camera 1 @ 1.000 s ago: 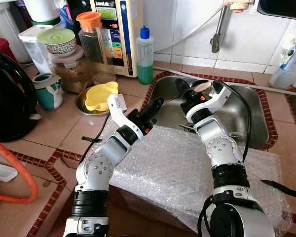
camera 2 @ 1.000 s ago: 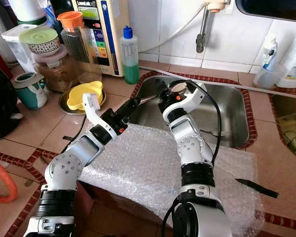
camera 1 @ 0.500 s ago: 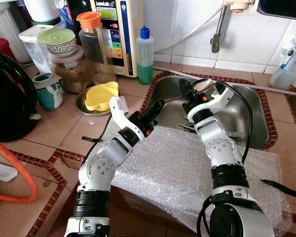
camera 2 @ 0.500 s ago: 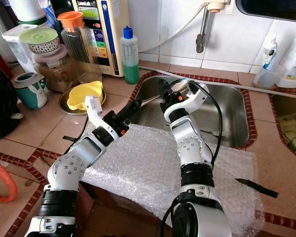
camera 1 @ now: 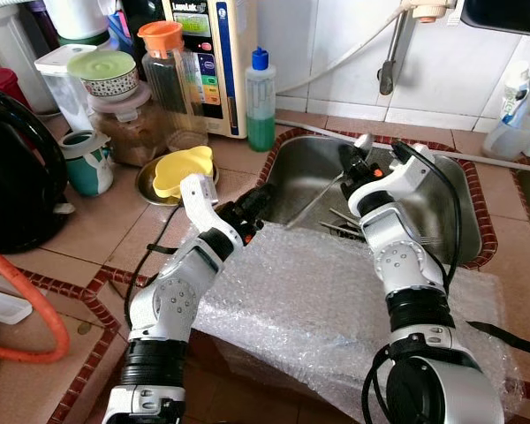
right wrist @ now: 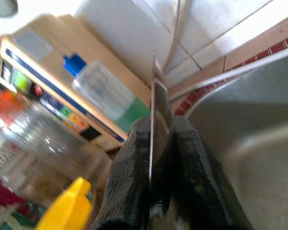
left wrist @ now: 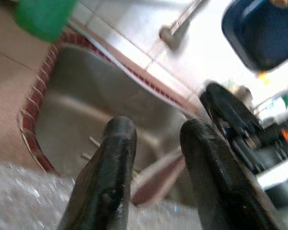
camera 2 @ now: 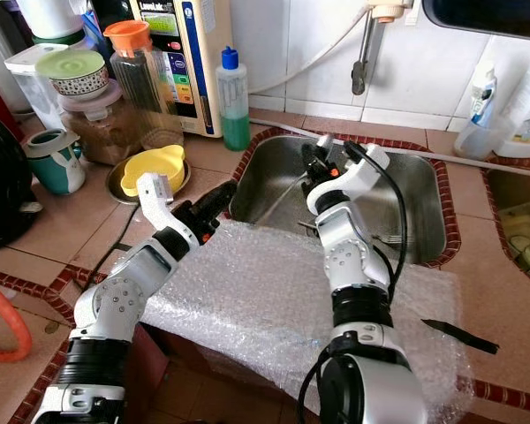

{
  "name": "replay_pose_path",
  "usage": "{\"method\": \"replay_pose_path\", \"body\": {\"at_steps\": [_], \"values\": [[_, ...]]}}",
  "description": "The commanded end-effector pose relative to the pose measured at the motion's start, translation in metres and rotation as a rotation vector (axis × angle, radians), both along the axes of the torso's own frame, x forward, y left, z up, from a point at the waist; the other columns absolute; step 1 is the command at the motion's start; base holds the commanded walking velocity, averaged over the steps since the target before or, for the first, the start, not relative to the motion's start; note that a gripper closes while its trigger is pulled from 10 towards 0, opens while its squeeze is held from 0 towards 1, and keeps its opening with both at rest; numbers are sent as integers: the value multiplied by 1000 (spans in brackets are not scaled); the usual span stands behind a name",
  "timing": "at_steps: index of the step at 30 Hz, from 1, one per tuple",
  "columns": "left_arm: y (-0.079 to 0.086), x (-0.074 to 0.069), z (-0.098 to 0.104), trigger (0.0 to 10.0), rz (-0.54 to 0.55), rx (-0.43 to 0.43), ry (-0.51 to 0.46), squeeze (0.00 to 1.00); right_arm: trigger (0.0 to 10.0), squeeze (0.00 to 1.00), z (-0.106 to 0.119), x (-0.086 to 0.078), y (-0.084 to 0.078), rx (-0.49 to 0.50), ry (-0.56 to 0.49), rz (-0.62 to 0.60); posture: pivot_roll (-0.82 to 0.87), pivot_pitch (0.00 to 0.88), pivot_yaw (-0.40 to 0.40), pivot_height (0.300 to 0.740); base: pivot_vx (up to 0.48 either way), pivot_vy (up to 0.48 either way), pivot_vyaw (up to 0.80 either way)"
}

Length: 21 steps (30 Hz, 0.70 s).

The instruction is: Kitchen organization

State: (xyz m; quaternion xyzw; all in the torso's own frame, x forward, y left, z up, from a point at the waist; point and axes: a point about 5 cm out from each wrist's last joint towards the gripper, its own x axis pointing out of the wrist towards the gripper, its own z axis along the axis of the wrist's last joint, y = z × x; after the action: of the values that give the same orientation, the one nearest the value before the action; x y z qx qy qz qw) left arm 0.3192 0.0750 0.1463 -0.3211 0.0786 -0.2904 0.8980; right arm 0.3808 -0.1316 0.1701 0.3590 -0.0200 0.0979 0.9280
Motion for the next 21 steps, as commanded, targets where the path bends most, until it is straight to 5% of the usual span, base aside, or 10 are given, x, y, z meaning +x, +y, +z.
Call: {"method": "replay_pose_path", "body": {"at_steps": [1,10,13,14,16,19,20,21], "values": [[1,-2,1,10000,-7,41,-26,1000,0,0,-1,1,3,-29,1,6,55,20,54,740,0,0,0],[8,-9,-7,10000,11,100,-25,1000,0,0,4,14,-26,-216,-4,-89,78,22,50,740,0,0,0],[11,-11,-9,10000,11,130,-30,1000,0,0,8,18,-34,-371,-23,-123,92,26,53,740,0,0,0],[14,-14,-11,10000,6,158,-32,1000,0,0,10,19,-37,-552,-36,-136,103,28,54,740,0,0,0],[15,-15,-13,10000,0,181,-34,1000,0,0,10,20,-37,-649,-43,-130,103,28,54,740,0,0,0],[15,-17,-14,10000,-6,193,-35,1000,0,0,10,21,-36,-662,-49,-117,113,30,58,740,0,0,0],[15,-19,-15,10000,-22,229,-56,933,3922,0,14,22,-31,-845,-99,-96,118,33,58,740,0,0,0],[14,-19,-14,10000,-31,249,-70,388,6667,0,16,22,-28,-941,-120,-91,118,33,58,740,0,0,0]]}}
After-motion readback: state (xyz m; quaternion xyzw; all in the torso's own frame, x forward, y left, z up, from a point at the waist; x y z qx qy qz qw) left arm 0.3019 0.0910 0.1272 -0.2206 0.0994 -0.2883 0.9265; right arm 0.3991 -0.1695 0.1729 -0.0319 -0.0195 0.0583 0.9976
